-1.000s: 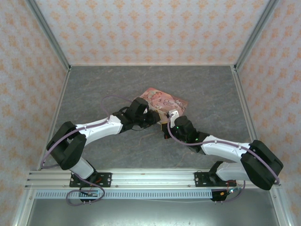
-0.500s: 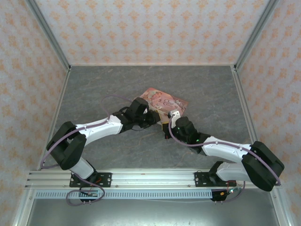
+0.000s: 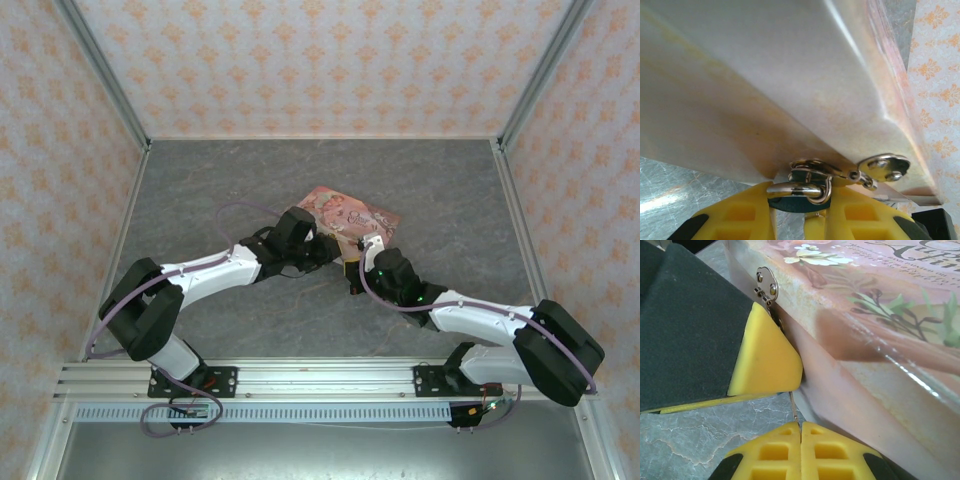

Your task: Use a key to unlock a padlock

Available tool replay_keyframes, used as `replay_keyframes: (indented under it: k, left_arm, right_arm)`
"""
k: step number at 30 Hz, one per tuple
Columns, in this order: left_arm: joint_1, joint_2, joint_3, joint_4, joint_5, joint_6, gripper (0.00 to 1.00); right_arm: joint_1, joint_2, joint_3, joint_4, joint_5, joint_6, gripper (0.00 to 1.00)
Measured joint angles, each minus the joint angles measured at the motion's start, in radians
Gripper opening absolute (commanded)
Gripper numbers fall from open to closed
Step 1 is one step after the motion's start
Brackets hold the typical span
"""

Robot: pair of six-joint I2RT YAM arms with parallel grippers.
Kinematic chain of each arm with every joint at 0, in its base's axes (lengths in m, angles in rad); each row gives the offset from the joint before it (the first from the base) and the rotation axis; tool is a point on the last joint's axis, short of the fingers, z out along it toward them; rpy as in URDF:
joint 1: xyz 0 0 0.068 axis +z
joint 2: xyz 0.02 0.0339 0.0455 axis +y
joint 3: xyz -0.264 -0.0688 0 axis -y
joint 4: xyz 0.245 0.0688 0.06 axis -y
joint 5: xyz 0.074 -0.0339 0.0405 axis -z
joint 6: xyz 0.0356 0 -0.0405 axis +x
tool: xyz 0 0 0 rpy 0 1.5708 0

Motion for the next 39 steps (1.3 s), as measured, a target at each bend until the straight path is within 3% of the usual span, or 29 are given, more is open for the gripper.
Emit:
replay_keyframes:
  k: [25, 39]
  left_arm:
    - [0.001, 0.0, 0.01, -0.004, 0.003, -0.039, 0.11]
    - [0.001, 0.0, 0.019, 0.0, 0.007, -0.068, 0.1]
  right_arm:
    - [-0.005, 0.015, -0.001, 0.041, 0.026, -0.056, 0.0]
    - [-0.042, -0.02, -0.024, 0.077, -0.024, -0.053, 0.0]
